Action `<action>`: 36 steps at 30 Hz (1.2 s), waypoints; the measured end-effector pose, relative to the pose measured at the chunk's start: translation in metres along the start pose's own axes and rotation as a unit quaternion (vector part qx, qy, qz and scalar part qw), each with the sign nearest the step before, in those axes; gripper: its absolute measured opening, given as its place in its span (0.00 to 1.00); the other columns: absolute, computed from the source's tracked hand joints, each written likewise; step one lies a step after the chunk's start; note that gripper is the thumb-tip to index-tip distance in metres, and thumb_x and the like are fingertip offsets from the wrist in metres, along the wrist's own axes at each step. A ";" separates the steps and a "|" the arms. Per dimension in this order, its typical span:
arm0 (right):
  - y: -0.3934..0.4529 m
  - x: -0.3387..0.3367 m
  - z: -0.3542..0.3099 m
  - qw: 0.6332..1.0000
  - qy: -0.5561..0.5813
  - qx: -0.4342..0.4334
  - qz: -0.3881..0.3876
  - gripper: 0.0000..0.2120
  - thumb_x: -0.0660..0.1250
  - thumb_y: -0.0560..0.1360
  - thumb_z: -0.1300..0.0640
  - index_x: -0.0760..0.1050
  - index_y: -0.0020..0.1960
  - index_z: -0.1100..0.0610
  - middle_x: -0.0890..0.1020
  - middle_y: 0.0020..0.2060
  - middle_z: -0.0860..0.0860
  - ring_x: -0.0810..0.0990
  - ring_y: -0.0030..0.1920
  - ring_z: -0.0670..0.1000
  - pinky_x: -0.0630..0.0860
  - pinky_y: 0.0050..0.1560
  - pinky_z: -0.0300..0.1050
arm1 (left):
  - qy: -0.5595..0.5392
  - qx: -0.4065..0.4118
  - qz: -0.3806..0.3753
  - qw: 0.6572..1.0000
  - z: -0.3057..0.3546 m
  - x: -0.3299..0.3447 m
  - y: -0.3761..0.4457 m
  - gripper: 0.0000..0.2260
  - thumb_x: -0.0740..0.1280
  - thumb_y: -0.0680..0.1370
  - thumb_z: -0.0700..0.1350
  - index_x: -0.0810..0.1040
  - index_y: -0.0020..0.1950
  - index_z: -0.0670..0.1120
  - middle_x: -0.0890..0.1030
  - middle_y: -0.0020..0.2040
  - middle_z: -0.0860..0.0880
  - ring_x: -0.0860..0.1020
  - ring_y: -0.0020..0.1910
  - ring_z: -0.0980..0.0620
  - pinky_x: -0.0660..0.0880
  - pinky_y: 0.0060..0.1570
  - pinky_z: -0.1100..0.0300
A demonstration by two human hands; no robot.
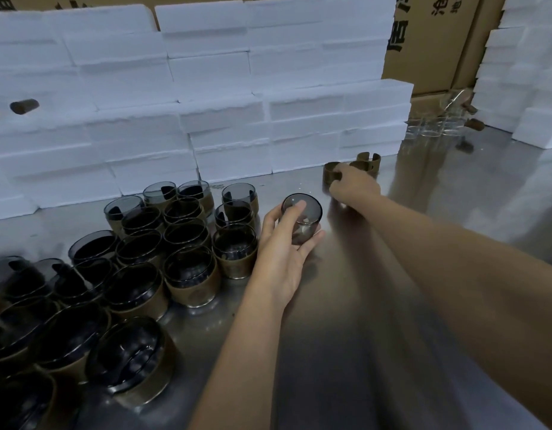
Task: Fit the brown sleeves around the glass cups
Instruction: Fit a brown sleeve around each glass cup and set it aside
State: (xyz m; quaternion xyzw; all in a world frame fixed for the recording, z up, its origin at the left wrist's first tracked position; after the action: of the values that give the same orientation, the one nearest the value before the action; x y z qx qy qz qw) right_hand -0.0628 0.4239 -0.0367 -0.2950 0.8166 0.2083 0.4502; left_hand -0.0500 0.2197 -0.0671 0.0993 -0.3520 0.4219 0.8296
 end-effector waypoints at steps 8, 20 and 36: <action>-0.037 -0.017 -0.006 0.983 0.180 -0.019 0.038 0.19 0.53 0.82 0.46 0.77 0.52 0.58 0.84 0.53 0.58 0.81 0.55 0.62 0.76 0.60 0.52 | -0.015 -0.009 0.014 1.000 0.004 0.007 -0.005 0.14 0.71 0.80 0.49 0.77 0.63 0.45 0.76 0.57 0.39 0.80 0.55 0.43 0.84 0.45 0.53; -0.203 -0.038 -0.021 0.957 0.247 -0.108 0.105 0.06 0.64 0.77 0.57 0.78 0.43 0.53 0.81 0.35 0.49 0.79 0.41 0.54 0.74 0.42 0.47 | 0.070 0.055 0.003 0.996 0.004 0.015 -0.060 0.21 0.67 0.82 0.53 0.73 0.70 0.42 0.80 0.59 0.40 0.80 0.53 0.44 0.76 0.55 0.50; -0.267 -0.037 -0.027 0.840 0.539 -0.047 0.039 0.06 0.67 0.80 0.61 0.74 0.45 0.55 0.83 0.53 0.45 0.83 0.56 0.43 0.77 0.58 0.40 | 0.012 0.058 0.013 0.998 0.008 -0.010 -0.124 0.36 0.81 0.68 0.48 0.72 0.73 0.43 0.83 0.50 0.47 0.85 0.47 0.52 0.82 0.53 0.52</action>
State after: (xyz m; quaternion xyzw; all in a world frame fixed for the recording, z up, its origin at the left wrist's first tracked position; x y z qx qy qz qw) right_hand 0.1153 0.2210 -0.0113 -0.3496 0.9304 0.0718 -0.0838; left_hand 0.0379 0.1323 -0.0519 0.1377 -0.3180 0.4537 0.8210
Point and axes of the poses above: each hand's wrist, its own y-axis towards the middle knuckle, its own x-axis out of the palm, z = x × y, the point moved 2 cm from there along y, towards the middle knuckle
